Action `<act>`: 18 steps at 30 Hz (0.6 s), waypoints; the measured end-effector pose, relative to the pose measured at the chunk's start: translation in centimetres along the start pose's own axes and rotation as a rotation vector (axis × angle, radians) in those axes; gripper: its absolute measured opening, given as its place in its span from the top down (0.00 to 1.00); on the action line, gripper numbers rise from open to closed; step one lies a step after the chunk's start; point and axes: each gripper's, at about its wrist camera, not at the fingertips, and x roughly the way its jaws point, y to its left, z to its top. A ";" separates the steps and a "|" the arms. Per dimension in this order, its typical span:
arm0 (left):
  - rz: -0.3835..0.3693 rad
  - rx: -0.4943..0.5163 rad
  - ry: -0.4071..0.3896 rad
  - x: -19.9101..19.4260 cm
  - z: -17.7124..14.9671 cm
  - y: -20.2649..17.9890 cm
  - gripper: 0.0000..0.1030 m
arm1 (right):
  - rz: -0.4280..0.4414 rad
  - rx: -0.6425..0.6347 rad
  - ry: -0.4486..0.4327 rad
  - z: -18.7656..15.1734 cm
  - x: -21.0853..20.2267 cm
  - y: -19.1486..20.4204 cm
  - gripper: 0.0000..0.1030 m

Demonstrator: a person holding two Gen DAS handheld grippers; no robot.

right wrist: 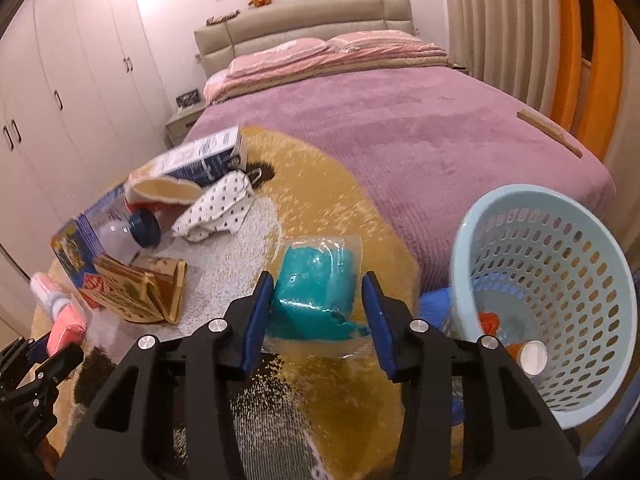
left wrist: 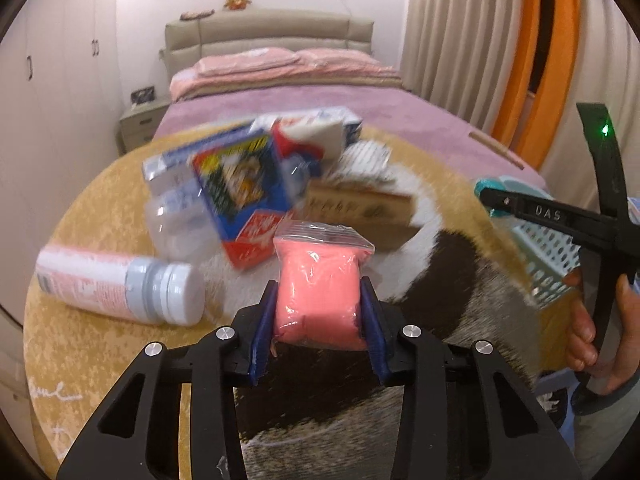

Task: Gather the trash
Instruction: 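Carry both packets over the blue basket and open both tools to drop them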

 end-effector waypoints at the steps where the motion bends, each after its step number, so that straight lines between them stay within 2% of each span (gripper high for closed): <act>1: -0.008 0.005 -0.013 -0.3 0.3 -0.3 0.63 | 0.000 0.006 -0.014 0.1 -0.7 -0.3 0.59; 9: -0.082 0.092 -0.069 -1.0 2.5 -4.9 0.63 | -0.032 0.061 -0.109 1.0 -5.4 -3.6 0.59; 15: -0.143 0.164 -0.096 -0.4 4.0 -8.8 0.63 | -0.094 0.123 -0.136 1.0 -7.4 -7.1 0.59; 18: -0.226 0.175 -0.072 0.4 4.4 -10.5 0.63 | -0.160 0.141 -0.138 0.8 -8.1 -8.7 0.59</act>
